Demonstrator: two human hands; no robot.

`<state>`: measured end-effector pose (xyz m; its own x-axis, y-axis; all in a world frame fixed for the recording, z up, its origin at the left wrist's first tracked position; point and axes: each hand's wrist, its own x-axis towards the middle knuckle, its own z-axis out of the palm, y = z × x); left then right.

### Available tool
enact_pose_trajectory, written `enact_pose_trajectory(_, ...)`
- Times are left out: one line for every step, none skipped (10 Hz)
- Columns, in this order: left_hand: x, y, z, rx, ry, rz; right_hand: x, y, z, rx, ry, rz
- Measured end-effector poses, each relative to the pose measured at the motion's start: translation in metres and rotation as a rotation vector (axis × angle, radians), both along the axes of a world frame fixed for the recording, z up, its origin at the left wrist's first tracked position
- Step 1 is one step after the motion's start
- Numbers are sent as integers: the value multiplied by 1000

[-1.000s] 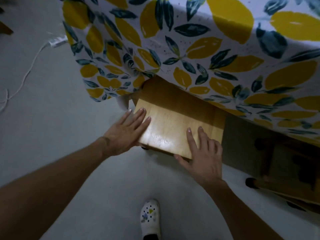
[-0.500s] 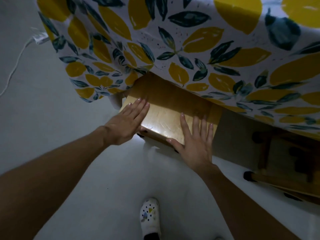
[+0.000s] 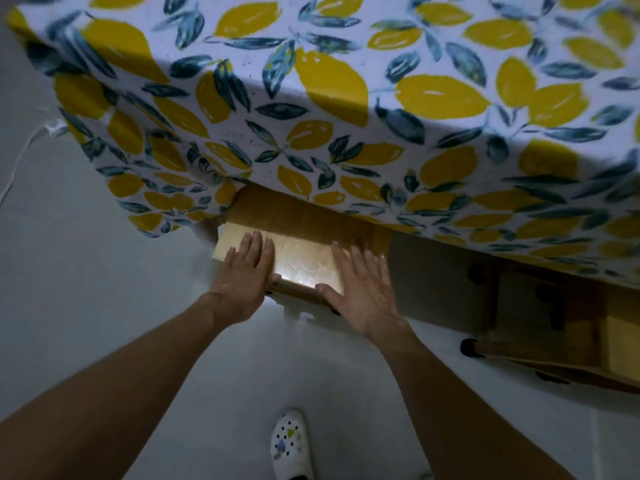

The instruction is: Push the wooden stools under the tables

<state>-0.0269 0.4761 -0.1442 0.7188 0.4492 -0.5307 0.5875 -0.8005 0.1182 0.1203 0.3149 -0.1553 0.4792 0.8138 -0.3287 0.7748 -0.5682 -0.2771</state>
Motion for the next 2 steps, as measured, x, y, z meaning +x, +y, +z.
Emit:
enact_pose_trajectory(8, -37, 20, 63, -25, 23, 4, -24, 33, 76, 25, -96)
enact_pose_trajectory(12, -78, 43, 108, -241, 15, 8, -63, 72, 154, 36, -168)
